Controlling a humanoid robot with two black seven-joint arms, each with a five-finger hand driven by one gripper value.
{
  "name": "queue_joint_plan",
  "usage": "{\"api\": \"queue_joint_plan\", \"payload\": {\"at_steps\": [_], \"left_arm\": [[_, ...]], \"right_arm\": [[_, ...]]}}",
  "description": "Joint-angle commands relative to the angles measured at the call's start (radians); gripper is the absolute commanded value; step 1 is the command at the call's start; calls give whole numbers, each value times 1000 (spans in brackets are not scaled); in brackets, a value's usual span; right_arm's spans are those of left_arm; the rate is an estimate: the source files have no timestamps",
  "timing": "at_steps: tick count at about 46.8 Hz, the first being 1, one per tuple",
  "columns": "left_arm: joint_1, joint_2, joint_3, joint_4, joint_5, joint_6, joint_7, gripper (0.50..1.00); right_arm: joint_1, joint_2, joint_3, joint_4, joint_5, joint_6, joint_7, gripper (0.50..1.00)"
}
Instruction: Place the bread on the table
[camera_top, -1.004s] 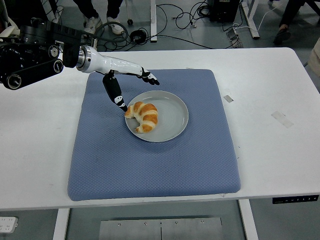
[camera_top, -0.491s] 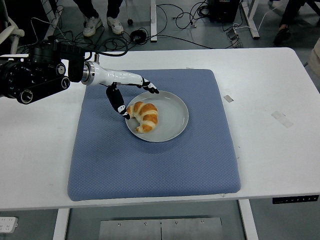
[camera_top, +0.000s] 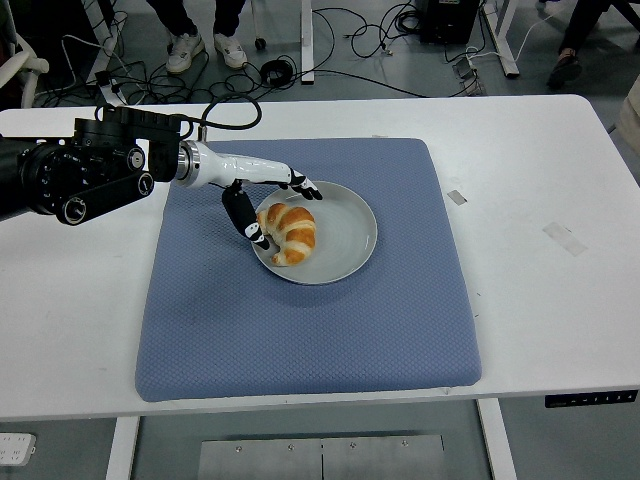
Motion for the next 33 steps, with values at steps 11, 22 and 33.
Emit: {"api": "queue_joint_plan", "payload": {"at_steps": [11, 22, 33], "left_arm": [[9, -20, 0, 2, -10, 9, 0, 893], [20, -30, 2, 2, -12, 23, 0, 890], [26, -28, 2, 2, -12, 23, 0, 805]], "right_arm": [[0, 0, 0, 0, 0, 0, 1, 1000], [0, 0, 0, 0, 0, 0, 1, 1000], [0, 0, 0, 0, 0, 0, 1, 1000]]}}
